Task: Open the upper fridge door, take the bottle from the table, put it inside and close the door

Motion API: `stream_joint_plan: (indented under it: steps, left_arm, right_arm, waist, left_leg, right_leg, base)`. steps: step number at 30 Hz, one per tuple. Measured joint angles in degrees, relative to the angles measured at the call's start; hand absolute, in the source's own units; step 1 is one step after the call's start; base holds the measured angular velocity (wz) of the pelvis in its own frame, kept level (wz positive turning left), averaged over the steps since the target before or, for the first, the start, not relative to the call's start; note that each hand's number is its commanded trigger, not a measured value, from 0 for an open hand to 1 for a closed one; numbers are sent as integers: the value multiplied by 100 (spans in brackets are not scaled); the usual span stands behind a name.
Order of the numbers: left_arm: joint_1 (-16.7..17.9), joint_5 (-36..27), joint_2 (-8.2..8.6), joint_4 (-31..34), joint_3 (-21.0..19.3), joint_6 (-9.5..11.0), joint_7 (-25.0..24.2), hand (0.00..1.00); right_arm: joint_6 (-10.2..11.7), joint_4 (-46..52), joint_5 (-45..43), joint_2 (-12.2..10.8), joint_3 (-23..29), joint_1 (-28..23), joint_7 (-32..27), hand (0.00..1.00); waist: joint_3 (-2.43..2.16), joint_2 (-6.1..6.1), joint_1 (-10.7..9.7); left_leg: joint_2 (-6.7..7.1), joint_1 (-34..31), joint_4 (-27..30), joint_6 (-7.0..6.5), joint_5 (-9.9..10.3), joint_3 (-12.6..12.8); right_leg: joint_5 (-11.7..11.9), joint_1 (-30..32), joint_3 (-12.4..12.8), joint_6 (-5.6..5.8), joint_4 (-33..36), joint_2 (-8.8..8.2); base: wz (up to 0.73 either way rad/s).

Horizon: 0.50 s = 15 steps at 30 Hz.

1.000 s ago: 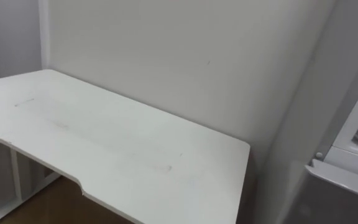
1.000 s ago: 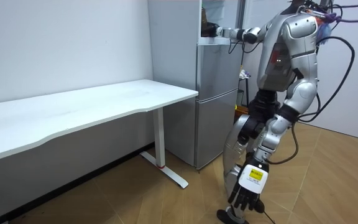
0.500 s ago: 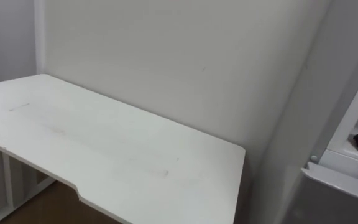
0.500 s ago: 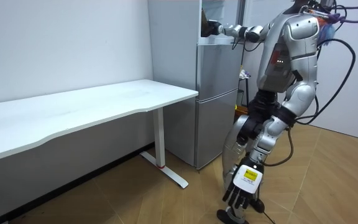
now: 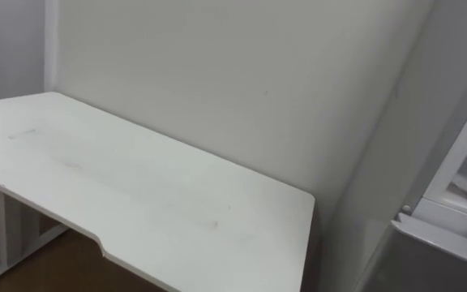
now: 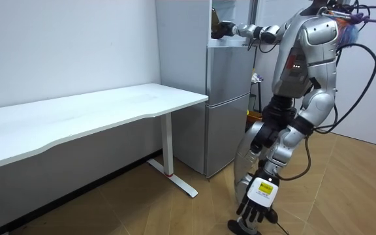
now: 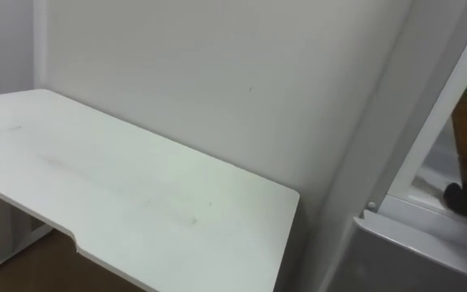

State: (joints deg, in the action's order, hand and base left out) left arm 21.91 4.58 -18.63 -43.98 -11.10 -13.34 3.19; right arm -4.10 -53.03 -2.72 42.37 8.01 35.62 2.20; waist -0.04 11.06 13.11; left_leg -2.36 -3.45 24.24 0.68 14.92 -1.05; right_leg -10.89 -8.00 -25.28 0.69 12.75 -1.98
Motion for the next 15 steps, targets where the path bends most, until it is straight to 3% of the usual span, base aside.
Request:
stream_joint_plan:
  steps: [7, 15]
  left_arm:
    - [-16, -4, -7, 7, 29, -4, 14, 0]
    - [-8, 2, -13, 4, 25, -14, 76, 0]
  right_arm:
    - [-47, -1, 1, 0, -8, -32, -173, 0]
    - [-47, 1, 1, 17, -1, -30, -225, 0]
  waist:
    - [-8, -31, -13]
    - [-21, -63, -21]
  left_leg:
    - [-2, -44, 55, -88, 53, -16]
    - [9, -79, 66, -85, 49, -3]
  right_leg:
    - [35, 11, -1, 4, -9, -31]
    - [62, 51, 14, 9, -2, -50]
  base:
    - [0]
    - [-1]
